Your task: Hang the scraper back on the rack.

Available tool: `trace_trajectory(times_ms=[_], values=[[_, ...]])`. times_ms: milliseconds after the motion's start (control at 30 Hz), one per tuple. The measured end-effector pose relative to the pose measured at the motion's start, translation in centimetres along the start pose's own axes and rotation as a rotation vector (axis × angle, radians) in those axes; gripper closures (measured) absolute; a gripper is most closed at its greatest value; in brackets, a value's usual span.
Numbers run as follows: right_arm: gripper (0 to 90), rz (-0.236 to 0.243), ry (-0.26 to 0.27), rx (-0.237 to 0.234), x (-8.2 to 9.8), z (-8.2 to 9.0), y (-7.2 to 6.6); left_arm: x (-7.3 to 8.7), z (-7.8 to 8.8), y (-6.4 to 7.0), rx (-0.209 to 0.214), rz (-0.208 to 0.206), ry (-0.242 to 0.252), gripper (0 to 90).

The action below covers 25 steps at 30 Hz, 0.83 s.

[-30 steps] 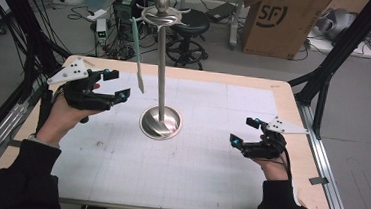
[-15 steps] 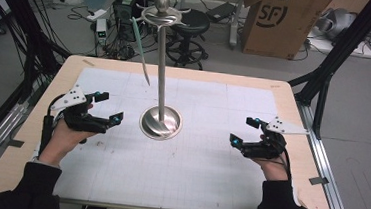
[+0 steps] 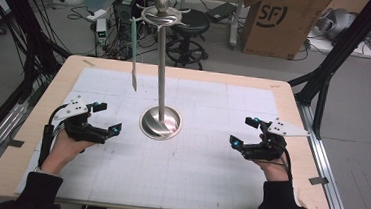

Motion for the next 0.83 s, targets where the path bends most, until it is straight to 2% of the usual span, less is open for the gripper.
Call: trace_trajectory(times_ms=[67,200,300,433,600,733,833], values=[[6.0,-0.006,-0.001,0.014,0.2,0.2,0.3,0.3,0.5,0.1,-0.004,-0.014,0.028,1.8],[6.0,-0.021,0.008,0.035,0.7,0.6,0.9,0.8,1.4,-0.3,-0.031,-0.016,0.021,1.9],[6.0,-0.031,0.011,0.057,1.3,0.8,1.3,0.9,2.1,-0.7,-0.049,-0.009,0.054,1.9],[5.9,-0.046,0.022,0.084,2.1,1.2,2.0,1.1,2.9,-1.3,-0.076,-0.01,0.061,1.9],[6.0,-0.067,0.028,0.099,3.1,1.6,2.6,1.8,3.5,-2.0,-0.113,-0.007,0.047,1.8],[5.9,-0.069,0.016,0.108,3.4,1.6,2.8,2.0,3.7,-2.0,-0.112,-0.003,0.046,1.9],[6.0,-0.071,0.007,0.1,3.5,1.4,2.7,2.3,3.7,-2.3,-0.129,-0.001,0.026,1.9]])
Point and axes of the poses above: each handheld gripper's, and its own axes: z roughly backward along the jaws, x roughly out of its underside, y roughly to its right, the point moved 2 cm from there along -z, roughly forward along the jaws, and after that the axes turned 11 degrees about y, right-handed, at the moved point
